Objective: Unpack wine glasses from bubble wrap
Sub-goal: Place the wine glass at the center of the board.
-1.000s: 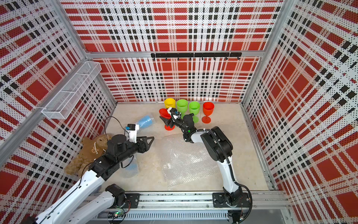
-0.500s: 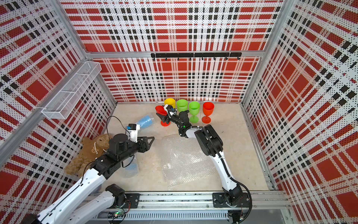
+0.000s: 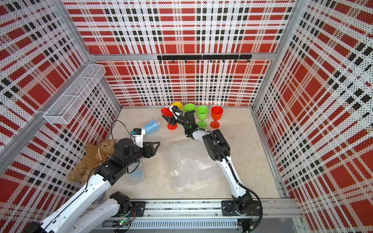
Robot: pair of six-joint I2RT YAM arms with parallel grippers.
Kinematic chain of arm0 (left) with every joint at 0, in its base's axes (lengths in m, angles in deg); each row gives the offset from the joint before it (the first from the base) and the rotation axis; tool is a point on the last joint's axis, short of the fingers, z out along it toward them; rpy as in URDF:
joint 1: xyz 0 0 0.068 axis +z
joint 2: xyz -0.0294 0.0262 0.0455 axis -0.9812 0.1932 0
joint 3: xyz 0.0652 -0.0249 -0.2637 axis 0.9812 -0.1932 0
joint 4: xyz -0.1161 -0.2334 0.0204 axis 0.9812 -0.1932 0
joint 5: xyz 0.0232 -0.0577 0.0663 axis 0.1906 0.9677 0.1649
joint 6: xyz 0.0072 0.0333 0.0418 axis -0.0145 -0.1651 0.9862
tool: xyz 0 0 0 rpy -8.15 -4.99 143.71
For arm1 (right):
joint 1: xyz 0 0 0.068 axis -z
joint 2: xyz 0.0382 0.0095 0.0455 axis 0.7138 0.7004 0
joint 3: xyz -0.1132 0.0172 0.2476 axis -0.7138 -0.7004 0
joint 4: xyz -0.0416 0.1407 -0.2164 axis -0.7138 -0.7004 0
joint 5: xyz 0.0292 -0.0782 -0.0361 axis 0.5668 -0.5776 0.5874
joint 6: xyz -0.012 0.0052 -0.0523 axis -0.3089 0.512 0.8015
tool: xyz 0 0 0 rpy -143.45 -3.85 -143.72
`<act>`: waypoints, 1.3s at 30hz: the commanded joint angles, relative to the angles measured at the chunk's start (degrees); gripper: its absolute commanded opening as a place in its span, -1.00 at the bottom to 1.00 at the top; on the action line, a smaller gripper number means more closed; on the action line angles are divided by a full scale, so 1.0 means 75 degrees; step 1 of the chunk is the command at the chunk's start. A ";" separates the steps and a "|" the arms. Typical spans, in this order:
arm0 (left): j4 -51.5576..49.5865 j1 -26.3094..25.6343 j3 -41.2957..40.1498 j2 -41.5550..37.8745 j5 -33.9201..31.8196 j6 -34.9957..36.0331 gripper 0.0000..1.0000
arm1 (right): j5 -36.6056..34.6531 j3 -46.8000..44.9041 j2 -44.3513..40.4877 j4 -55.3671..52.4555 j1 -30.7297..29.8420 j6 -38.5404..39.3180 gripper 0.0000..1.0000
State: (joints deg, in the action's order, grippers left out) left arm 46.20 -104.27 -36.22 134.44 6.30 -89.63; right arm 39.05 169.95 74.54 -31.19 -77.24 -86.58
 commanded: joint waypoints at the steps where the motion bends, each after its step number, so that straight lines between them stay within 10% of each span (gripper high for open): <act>1: 0.0159 0.0077 -0.0089 0.0047 0.0126 0.0068 0.25 | 0.0235 0.0175 0.0090 -0.0449 0.0038 0.0383 0.32; 39: 0.0168 0.0132 -0.0077 0.0104 0.0154 0.0089 0.26 | 0.0288 0.0039 -0.0061 -0.0395 0.0110 0.0001 0.94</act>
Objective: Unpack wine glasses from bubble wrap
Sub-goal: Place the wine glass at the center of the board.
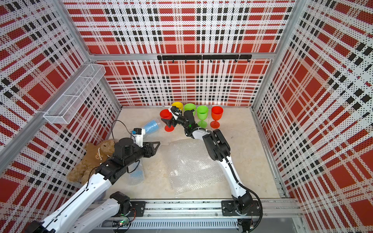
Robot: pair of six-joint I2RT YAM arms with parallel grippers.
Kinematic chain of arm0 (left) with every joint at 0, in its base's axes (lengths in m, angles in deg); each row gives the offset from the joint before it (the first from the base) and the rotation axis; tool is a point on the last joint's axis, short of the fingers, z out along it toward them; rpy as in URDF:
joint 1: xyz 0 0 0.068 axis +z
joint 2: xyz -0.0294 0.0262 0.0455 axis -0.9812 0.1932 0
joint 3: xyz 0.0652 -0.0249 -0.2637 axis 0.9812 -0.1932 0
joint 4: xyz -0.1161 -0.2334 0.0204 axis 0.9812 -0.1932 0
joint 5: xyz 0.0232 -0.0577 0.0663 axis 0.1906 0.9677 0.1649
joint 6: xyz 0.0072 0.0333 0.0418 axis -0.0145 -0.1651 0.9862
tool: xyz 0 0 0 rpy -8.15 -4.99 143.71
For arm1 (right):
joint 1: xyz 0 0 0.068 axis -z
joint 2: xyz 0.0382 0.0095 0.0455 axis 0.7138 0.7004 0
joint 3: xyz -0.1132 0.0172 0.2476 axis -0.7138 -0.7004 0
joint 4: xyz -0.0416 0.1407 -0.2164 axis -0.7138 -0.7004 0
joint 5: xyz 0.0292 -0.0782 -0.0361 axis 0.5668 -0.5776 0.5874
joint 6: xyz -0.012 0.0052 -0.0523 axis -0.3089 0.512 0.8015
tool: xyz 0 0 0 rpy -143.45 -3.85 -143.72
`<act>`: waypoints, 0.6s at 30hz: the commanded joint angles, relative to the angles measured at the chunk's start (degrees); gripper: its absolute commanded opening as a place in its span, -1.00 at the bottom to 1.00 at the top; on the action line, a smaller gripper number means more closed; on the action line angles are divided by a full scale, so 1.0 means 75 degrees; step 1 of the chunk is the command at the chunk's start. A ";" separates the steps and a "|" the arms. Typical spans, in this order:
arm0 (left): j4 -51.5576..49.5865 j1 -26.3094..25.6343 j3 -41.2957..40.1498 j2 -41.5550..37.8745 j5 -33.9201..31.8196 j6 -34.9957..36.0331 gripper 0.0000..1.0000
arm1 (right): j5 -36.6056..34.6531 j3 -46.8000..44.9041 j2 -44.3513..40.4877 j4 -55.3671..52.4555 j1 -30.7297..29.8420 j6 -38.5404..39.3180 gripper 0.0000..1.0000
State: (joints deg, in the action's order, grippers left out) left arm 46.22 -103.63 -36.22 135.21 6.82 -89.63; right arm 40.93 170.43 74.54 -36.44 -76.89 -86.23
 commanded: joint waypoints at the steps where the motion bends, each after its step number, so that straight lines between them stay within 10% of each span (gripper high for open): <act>1: 0.0160 0.0053 -0.0078 -0.0006 0.0086 0.0085 0.27 | 0.0035 -0.0024 -0.0072 0.0340 0.0060 -0.0074 0.97; 18: -0.0127 0.0256 0.0095 -0.0047 -0.0386 0.0068 0.32 | -0.0542 -0.1592 -0.3049 0.0542 0.0019 -0.0162 1.00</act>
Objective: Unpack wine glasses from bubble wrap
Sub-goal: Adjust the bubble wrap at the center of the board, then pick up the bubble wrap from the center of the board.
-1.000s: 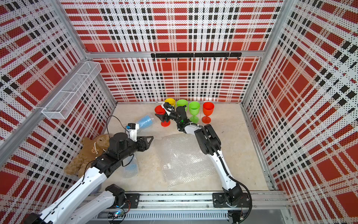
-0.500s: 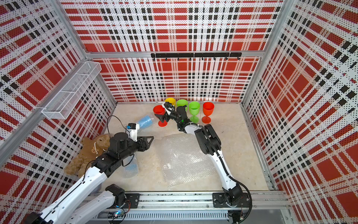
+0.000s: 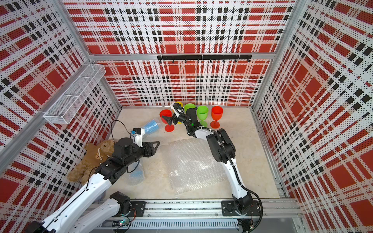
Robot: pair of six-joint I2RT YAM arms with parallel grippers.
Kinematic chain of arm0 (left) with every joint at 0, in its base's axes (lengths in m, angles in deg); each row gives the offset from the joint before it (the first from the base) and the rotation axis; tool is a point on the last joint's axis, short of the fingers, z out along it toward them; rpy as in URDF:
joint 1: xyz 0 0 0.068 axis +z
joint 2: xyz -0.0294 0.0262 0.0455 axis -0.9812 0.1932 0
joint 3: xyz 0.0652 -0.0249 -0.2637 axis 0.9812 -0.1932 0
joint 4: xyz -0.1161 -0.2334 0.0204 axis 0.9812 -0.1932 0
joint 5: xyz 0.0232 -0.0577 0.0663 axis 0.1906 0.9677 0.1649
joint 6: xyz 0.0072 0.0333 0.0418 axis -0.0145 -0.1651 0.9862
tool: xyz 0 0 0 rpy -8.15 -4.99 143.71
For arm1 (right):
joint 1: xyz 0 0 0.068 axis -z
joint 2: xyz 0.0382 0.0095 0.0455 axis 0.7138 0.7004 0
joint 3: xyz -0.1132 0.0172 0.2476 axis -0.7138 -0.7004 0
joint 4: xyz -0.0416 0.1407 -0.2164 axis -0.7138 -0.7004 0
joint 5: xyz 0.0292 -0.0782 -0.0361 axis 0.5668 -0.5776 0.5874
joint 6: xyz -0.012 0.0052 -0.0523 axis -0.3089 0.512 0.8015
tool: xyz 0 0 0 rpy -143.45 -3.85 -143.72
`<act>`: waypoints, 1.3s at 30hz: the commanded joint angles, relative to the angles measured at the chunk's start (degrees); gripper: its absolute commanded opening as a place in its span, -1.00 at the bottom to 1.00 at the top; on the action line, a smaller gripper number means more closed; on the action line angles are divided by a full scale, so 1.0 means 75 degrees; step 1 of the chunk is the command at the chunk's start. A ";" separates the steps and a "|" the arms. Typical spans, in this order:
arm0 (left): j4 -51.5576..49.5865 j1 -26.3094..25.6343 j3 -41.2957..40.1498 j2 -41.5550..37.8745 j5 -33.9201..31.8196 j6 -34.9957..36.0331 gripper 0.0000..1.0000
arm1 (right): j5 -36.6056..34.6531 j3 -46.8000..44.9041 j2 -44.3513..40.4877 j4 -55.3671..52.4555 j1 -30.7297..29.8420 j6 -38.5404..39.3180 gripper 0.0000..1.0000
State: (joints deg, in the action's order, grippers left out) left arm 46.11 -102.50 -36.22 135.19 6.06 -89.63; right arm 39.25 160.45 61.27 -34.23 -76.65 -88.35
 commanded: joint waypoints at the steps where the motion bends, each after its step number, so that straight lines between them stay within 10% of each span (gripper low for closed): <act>1: -0.0276 0.0105 0.0186 -0.0049 -0.0602 0.0030 0.36 | -0.0684 -0.0633 -0.1785 0.0125 -0.0054 0.0168 0.99; 8: -0.1596 0.0601 0.1099 0.0314 -0.2559 -0.0822 0.97 | -0.5397 -0.1136 -0.4661 -0.5486 -0.0164 -0.1760 0.99; 13: -0.2039 0.2352 0.1126 0.1021 -0.2291 -0.1365 0.96 | -0.6678 -0.2399 -0.6214 -0.7779 0.0102 -0.3471 0.99; 17: -0.2233 0.2765 0.1193 0.1873 -0.3109 -0.1874 0.96 | -0.3875 -0.4570 -0.7710 -0.6950 0.1282 -0.5088 1.00; 22: -0.2386 0.3349 0.1333 0.3027 -0.2922 -0.1904 0.96 | -0.2669 -0.4774 -0.7855 -0.8281 0.1299 -0.4296 0.99; 39: -0.2028 0.2548 0.0802 0.4515 -0.2197 -0.1654 0.96 | -0.1094 -0.6705 -0.8173 -0.6668 0.1215 -0.4940 1.00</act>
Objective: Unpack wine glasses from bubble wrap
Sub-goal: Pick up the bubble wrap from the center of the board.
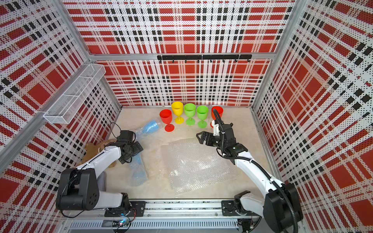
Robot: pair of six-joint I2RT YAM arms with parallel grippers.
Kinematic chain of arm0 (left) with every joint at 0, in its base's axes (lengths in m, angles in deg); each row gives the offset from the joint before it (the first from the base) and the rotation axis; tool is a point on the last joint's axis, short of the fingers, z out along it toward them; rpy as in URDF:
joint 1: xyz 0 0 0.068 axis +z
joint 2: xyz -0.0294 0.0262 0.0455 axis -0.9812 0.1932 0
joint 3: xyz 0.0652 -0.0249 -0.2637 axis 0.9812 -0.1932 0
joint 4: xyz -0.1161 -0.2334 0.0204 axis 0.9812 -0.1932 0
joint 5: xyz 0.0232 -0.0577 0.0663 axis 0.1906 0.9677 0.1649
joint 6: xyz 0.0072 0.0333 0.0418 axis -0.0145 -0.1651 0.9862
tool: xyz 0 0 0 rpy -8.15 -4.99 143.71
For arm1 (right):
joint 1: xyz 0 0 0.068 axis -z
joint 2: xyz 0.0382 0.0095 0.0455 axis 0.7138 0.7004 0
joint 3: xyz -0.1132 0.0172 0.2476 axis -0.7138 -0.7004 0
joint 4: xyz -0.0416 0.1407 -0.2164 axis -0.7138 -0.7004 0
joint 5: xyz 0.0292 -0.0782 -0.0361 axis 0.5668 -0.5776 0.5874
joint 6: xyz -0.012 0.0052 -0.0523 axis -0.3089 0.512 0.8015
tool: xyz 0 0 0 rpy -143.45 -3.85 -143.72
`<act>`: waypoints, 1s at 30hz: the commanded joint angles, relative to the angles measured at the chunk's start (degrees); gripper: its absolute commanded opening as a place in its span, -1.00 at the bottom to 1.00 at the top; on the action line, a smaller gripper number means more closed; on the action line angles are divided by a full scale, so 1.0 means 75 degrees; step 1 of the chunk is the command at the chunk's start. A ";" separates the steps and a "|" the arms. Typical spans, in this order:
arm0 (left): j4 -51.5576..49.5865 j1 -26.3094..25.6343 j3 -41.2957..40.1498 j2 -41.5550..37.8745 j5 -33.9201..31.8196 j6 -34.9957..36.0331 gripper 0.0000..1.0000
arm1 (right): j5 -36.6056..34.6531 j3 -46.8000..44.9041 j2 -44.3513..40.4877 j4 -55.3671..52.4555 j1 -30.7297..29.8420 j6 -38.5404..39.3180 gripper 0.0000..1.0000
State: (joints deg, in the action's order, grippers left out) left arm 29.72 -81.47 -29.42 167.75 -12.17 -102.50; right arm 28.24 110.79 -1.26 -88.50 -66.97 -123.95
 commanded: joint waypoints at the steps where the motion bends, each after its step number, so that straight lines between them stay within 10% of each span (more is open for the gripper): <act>1: 0.0177 -0.0303 -0.0107 0.0239 0.0198 0.0051 0.96 | 0.0278 -0.0034 0.0240 0.0512 -0.0162 -0.0129 1.00; 14: 0.0613 -0.0503 -0.0280 -0.0308 0.0923 0.0244 0.51 | -0.4537 0.0701 0.1034 -0.2253 -0.0542 0.0281 1.00; 20: 0.0536 -0.0872 -0.0005 -0.0828 0.1031 0.0501 0.51 | -0.2940 0.0405 0.1900 -0.1484 0.0873 -0.0030 1.00; 30: 0.0168 -0.1402 0.1097 -0.1869 0.1654 0.0297 0.55 | -0.3617 0.0518 0.3133 -0.2308 0.0994 -0.0211 1.00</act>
State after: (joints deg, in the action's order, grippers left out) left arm 31.53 -91.09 -24.31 155.49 -3.54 -99.90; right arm 2.90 114.85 21.76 -103.23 -59.45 -123.45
